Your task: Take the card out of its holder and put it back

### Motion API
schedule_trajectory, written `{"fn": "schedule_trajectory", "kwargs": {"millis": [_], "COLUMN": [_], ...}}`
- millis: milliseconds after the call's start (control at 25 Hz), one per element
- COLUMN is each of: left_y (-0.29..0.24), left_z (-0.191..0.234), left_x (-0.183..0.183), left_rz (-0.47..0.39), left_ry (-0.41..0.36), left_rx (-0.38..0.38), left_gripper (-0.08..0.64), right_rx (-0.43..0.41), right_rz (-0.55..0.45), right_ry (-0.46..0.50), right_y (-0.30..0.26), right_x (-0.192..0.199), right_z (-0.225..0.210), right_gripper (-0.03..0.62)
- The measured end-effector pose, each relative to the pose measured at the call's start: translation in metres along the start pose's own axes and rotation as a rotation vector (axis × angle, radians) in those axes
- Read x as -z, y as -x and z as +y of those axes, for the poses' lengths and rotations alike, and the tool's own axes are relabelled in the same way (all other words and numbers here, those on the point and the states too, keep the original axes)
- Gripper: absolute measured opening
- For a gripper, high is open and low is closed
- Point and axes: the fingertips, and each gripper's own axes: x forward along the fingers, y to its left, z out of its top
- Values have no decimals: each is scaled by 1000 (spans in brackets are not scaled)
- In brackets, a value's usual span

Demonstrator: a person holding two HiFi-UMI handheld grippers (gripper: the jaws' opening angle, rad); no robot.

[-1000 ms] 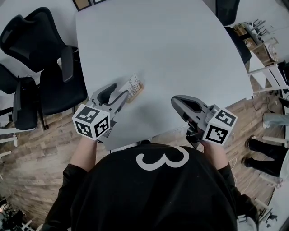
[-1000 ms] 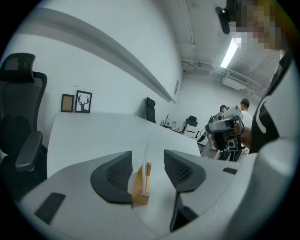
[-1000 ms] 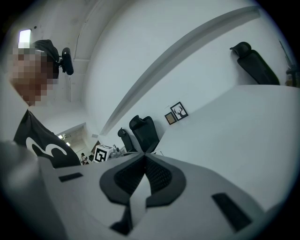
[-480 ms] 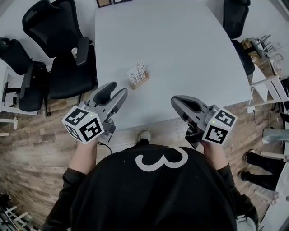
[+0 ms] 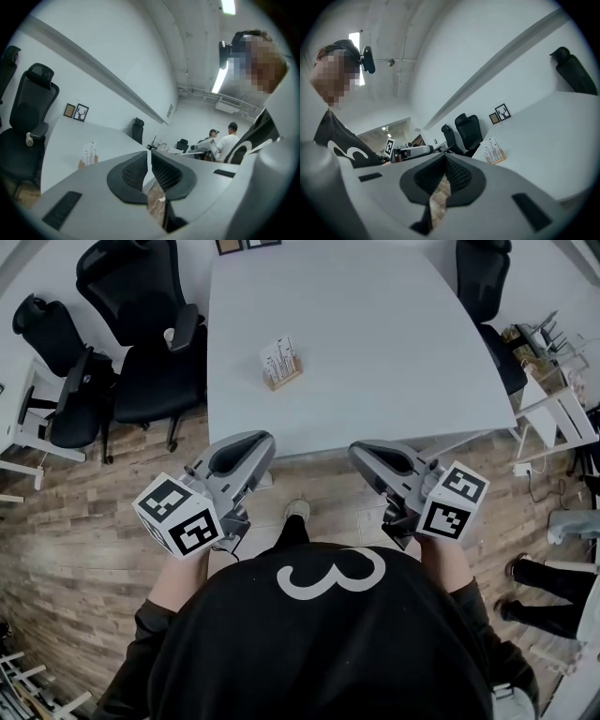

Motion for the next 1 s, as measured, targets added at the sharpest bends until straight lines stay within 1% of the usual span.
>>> {"fn": "schedule_trajectory", "kwargs": {"millis": [80, 280, 440, 720, 840, 1000], "left_y": [10, 33, 43, 54, 56, 57], "left_z": [-29, -85, -119, -164, -173, -181], "left_x": [9, 31, 47, 66, 66, 63], "left_rz": [-4, -6, -14, -16, -13, -7], "left_ry": [11, -28, -42, -52, -61, -75], "left_rx": [37, 48, 71, 86, 90, 95], "left_gripper": [27, 12, 12, 12, 12, 12], "right_rx": [-19, -50, -58, -47, -48, -47], "right_rz": [1, 1, -12, -52, -65, -76], "right_ry": [9, 32, 51, 76, 98, 102], "right_y": [12, 46, 70, 110, 118, 123], "right_x": [8, 28, 41, 54, 53, 50], "right_z": [16, 55, 78, 108, 117, 124], "right_gripper": [9, 9, 8, 8, 8, 8]}}
